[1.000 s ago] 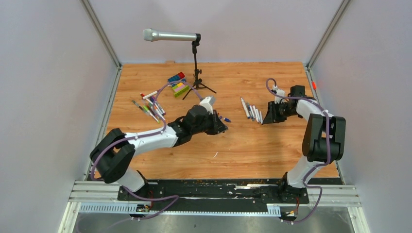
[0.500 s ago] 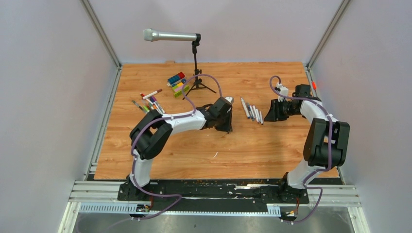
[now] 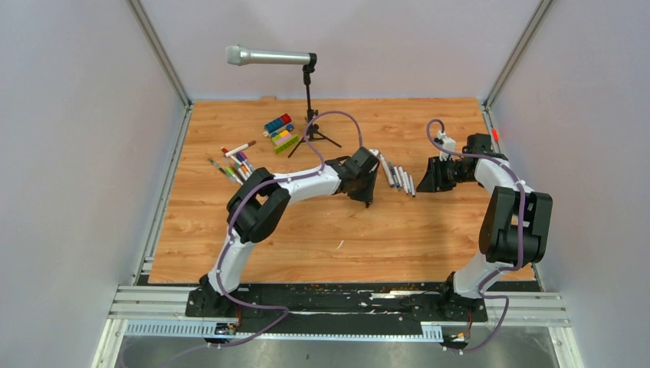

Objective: Open the pen caps
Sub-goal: Place the pen cap at the center of the board.

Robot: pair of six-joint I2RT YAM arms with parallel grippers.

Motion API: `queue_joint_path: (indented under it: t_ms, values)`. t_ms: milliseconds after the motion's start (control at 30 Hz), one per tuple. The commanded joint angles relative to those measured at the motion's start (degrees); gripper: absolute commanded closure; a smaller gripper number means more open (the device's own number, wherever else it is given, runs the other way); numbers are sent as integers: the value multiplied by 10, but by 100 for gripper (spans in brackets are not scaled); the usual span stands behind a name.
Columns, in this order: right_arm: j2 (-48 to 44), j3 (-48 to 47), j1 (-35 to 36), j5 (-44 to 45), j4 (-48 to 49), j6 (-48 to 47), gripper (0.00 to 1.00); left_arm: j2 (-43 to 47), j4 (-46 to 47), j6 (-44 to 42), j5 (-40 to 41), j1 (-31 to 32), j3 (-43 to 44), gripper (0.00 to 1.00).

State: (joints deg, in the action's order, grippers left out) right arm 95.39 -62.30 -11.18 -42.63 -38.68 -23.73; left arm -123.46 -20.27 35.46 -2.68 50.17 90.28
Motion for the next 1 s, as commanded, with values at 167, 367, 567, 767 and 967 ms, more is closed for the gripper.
queue_joint_path:
  t_ms: [167, 367, 567, 767, 967]
  values:
    - [-20, -4, -8, -26, -1, -15, 68, -58, -73, -36, 25, -1, 116, 64]
    - [-21, -2, -11, -31, -2, -16, 68, -55, -80, -37, 26, -15, 137, 62]
    - [-26, -2, -14, -40, -6, -20, 68, 21, -52, -67, 25, -17, 111, 62]
    - [-51, 3, -17, -54, -9, -33, 68, 169, 2, -129, 80, -18, -8, 62]
    - [-95, 15, -18, -77, -8, -49, 67, 342, 56, -185, 199, -22, -188, 53]
